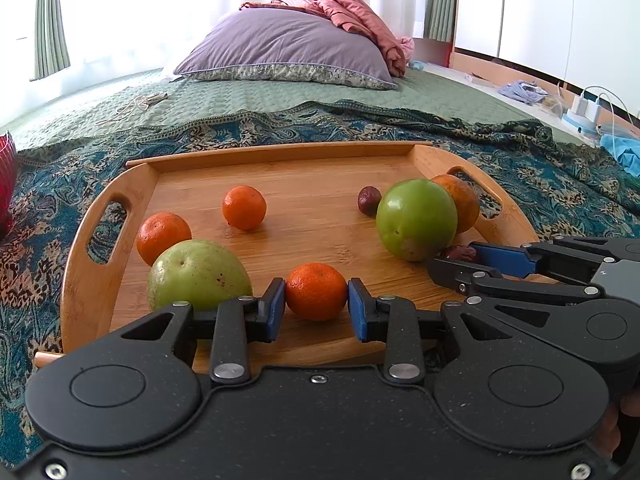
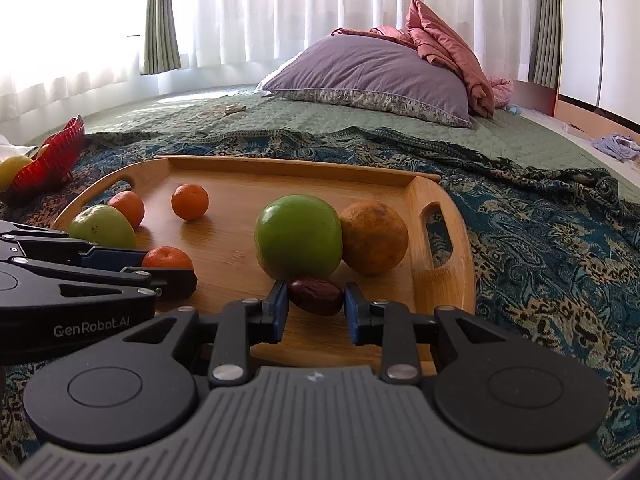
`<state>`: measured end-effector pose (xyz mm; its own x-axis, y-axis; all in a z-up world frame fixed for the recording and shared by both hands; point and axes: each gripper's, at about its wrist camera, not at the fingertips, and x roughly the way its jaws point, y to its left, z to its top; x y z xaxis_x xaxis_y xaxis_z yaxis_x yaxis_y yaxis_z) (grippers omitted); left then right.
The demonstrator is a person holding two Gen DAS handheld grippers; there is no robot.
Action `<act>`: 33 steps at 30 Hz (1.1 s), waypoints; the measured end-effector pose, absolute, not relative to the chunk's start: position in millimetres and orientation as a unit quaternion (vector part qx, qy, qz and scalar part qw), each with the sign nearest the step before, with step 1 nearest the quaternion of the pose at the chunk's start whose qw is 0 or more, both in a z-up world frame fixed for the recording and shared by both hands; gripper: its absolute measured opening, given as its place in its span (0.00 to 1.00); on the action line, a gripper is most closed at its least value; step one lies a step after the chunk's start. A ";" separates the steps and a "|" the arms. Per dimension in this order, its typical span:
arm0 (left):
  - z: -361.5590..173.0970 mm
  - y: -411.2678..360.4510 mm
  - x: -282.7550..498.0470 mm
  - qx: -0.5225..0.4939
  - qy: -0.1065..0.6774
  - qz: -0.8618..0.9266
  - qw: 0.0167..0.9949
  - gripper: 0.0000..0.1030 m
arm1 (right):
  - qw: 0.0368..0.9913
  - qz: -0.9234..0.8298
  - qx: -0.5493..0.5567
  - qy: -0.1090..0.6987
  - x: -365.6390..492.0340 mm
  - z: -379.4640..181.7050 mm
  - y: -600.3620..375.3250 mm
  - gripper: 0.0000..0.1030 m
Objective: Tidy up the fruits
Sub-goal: 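Carry the tangerine over the tray with the left gripper while the right gripper carries the date, then lower the tangerine onto the tray and open the left gripper while the right gripper releases the date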
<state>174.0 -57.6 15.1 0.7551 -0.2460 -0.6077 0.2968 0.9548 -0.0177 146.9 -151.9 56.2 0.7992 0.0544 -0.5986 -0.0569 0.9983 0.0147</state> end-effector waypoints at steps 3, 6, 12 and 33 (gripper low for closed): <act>14.9 -59.2 174.6 0.046 0.316 -0.141 0.937 0.31 | 0.948 0.028 -0.001 0.318 149.0 55.1 -152.6 0.34; 14.0 -62.2 175.6 0.054 0.311 -0.140 0.939 0.31 | 0.947 0.027 -0.002 0.320 151.1 54.1 -152.4 0.34; 14.1 -64.0 179.8 0.052 0.310 -0.139 0.939 0.31 | 0.946 0.027 -0.008 0.322 157.6 54.5 -149.2 0.34; 12.9 -66.9 183.9 0.044 0.309 -0.131 0.941 0.32 | 0.945 0.024 0.011 0.325 163.5 53.7 -152.4 0.40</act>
<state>183.9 -66.9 12.9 0.7741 -0.2199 -0.5937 0.2746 0.9616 0.0019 163.5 -152.4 53.7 0.7870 0.0530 -0.6147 -0.0380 0.9986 0.0373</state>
